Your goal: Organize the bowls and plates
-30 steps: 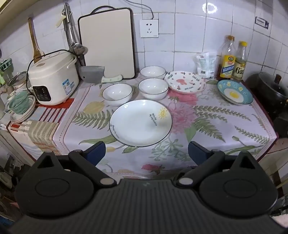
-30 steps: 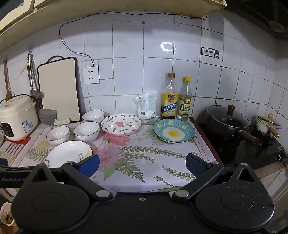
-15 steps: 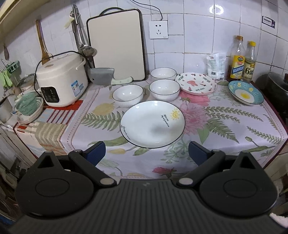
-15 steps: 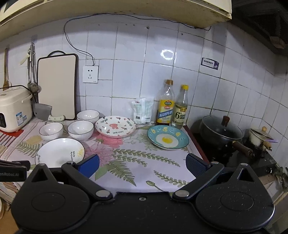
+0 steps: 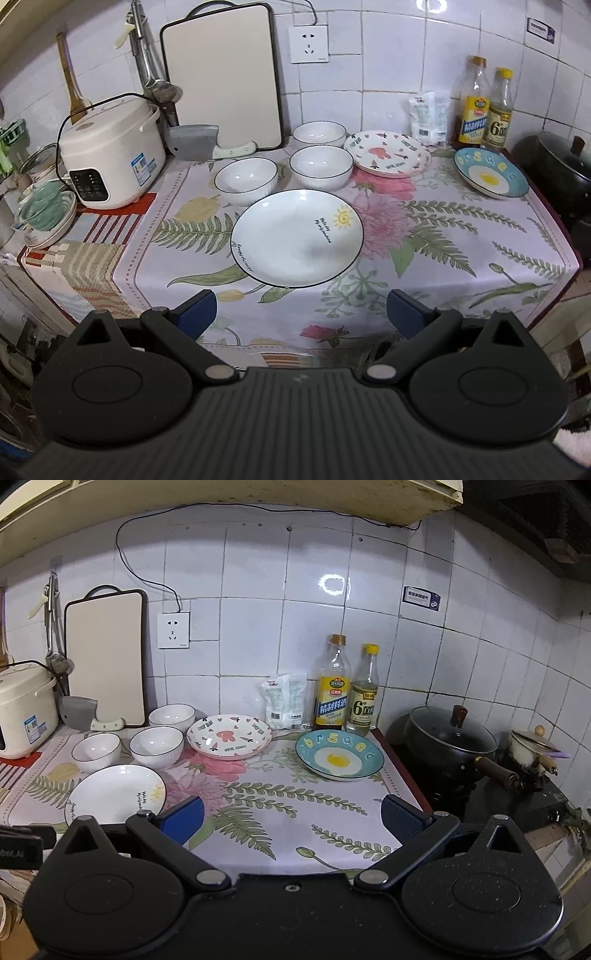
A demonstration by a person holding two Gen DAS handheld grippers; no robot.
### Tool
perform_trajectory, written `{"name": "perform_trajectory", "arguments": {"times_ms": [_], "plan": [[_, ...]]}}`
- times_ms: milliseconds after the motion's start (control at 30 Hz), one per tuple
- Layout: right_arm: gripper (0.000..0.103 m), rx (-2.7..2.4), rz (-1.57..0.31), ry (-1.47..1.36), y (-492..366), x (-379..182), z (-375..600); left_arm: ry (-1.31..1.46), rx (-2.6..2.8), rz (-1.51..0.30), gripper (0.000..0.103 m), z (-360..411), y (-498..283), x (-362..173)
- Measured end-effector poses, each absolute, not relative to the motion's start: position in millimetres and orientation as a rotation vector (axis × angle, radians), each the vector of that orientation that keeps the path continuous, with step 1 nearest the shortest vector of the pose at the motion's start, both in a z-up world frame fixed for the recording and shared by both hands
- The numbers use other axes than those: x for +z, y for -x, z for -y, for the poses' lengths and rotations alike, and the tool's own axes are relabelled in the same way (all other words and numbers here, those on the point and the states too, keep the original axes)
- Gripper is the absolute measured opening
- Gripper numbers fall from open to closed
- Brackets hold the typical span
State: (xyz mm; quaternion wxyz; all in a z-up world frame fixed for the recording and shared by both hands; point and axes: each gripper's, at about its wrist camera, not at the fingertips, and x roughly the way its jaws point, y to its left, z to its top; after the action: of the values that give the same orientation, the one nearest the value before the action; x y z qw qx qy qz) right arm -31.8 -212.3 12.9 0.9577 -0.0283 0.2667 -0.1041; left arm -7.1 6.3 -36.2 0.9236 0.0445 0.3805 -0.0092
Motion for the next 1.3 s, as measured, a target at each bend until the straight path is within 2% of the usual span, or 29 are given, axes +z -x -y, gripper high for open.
{"name": "perform_trajectory", "arguments": {"times_ms": [1300], "plan": [[0.103, -0.249, -0.486, 0.156, 32, 4, 206, -0.094, -0.102, -0.902, 0.1, -4, 6, -28]]}}
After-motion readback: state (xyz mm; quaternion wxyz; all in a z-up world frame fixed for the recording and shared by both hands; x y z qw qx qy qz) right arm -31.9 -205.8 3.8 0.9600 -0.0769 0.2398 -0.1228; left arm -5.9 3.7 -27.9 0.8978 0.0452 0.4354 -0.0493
